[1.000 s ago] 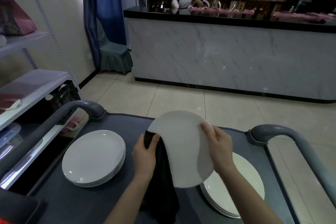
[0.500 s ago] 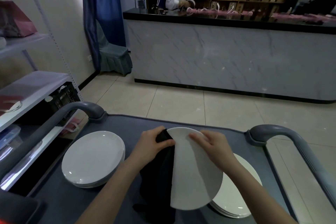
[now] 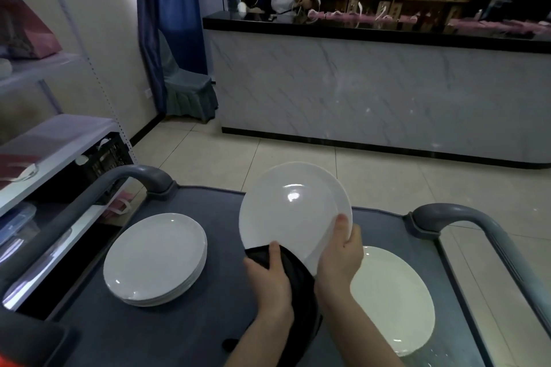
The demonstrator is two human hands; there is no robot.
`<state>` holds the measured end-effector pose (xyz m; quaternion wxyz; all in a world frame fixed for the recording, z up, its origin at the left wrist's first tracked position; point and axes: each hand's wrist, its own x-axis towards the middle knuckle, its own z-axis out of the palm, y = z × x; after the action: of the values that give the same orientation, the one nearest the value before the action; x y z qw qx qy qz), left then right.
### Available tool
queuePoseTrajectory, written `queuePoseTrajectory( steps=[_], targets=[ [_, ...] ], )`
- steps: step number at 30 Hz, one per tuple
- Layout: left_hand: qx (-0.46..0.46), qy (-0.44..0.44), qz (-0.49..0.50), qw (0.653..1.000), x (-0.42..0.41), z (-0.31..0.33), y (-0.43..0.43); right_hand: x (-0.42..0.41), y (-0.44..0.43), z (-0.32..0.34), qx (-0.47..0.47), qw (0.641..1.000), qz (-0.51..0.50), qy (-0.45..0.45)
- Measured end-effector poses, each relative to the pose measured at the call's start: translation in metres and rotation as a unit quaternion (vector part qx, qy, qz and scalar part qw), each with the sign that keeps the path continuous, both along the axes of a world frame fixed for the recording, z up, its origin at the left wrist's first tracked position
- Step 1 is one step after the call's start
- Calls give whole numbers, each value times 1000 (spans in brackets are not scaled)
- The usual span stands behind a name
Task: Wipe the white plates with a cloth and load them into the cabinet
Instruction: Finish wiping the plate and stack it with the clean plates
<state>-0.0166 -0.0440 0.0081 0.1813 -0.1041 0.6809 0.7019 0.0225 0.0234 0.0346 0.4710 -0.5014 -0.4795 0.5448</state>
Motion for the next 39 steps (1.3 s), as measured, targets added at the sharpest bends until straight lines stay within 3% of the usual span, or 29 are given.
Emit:
queuePoseTrajectory(
  steps=[5,8,9,10,12,14,15,17,19,22,25,28,31,33,36,39],
  targets=[
    [13,25,-8,1000,-34,0,-12,27,20,1,89,973,195,-89],
    [-5,36,-21,999,-50,2,-21,46,25,3,211,939,224,-153],
    [-17,41,-25,999,-54,2,-24,51,27,4,294,910,219,-192],
    [-27,47,-31,998,-58,2,-27,54,30,5,395,858,232,-231],
    [-37,59,-43,997,-63,3,-31,56,31,7,565,705,307,-298],
    [-45,73,-57,995,-66,4,-32,52,33,6,639,572,355,-371],
    [-51,83,-66,993,-66,5,-33,49,32,5,655,529,360,-402],
    [-61,105,-86,989,-65,7,-33,42,31,3,685,491,349,-410],
    [-57,112,-102,987,-66,11,-35,38,30,1,716,482,337,-377],
    [-27,86,-118,989,-74,16,-37,38,30,-1,731,484,314,-365],
    [-4,49,-162,986,-85,21,-39,38,28,-1,677,554,328,-356],
    [3,24,-140,990,-94,22,-40,37,21,-2,560,687,333,-322],
    [-22,20,-58,998,-95,20,-34,38,18,0,285,859,337,-260],
    [-1,31,-21,999,-88,25,-25,41,17,-1,128,930,310,-154],
    [48,89,-65,993,-66,30,-8,43,9,1,6,957,288,-29],
    [31,195,-274,941,-43,23,-2,43,0,3,-50,960,272,45]
  ],
)
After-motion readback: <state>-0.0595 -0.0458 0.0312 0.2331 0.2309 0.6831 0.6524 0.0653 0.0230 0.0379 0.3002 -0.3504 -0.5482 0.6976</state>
